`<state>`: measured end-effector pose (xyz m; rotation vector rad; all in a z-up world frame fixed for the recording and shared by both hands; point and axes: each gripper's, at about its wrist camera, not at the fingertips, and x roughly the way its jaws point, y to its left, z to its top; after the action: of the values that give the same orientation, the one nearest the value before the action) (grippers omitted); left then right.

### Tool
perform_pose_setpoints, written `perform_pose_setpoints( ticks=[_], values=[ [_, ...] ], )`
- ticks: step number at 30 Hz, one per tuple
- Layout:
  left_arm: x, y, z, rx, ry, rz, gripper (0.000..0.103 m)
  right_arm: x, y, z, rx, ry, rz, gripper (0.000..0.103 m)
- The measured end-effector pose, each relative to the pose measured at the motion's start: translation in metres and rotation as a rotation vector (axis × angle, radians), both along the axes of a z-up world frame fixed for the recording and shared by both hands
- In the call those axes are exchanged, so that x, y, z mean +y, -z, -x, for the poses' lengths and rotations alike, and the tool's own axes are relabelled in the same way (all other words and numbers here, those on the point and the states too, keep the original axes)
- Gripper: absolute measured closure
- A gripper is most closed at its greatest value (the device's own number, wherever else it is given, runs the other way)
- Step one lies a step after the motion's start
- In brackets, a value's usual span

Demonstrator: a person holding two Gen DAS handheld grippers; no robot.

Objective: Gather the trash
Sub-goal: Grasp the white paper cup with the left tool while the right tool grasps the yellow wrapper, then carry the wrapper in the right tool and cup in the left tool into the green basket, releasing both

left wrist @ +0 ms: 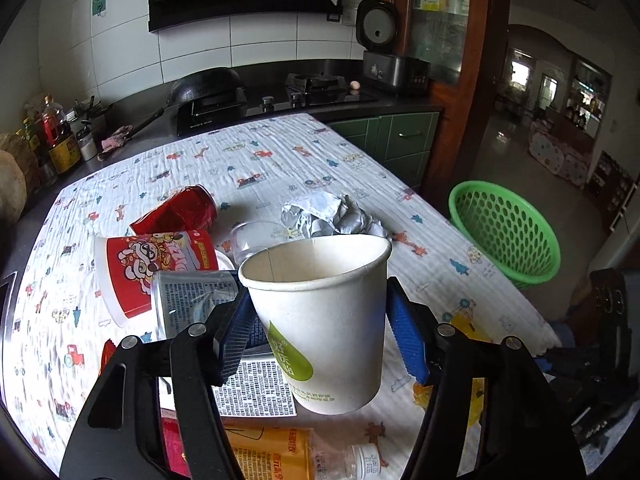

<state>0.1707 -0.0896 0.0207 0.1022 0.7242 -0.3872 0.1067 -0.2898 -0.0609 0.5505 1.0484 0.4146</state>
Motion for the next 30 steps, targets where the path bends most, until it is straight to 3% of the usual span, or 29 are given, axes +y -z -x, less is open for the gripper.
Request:
perform_pose_setpoints(
  ticks=[3,8,11,14,16,18,24,30],
  values=[
    [0.009,-0.004,0.001,-0.01,0.006,0.022,0.04,-0.002,0.01,-0.012,0.078,0.054,-0.071,0.009],
    [0.016,-0.003,0.003,-0.012,0.031,0.042,0.04,-0.006,0.012,-0.024,0.127,0.143,-0.129,0.01],
    [0.016,-0.003,0.003,-0.016,0.046,0.047,0.04,-0.005,0.01,-0.029,0.137,0.161,-0.105,0.022],
    [0.017,-0.001,0.005,-0.013,0.056,0.06,0.04,0.0,0.008,-0.032,0.128,0.155,-0.047,0.029],
    [0.016,0.0,0.005,-0.009,0.059,0.063,0.04,0.004,0.009,-0.033,0.123,0.134,-0.028,0.043],
    [0.016,0.0,0.006,-0.008,0.061,0.062,0.04,0.007,0.011,-0.033,0.118,0.118,-0.019,0.048],
    [0.013,-0.001,0.009,-0.009,0.065,0.058,0.04,0.014,0.003,-0.024,0.04,0.054,0.04,0.068],
    [0.004,-0.006,0.011,-0.011,0.069,0.055,0.04,0.01,-0.004,-0.016,-0.017,0.024,0.057,0.072]
  ],
)
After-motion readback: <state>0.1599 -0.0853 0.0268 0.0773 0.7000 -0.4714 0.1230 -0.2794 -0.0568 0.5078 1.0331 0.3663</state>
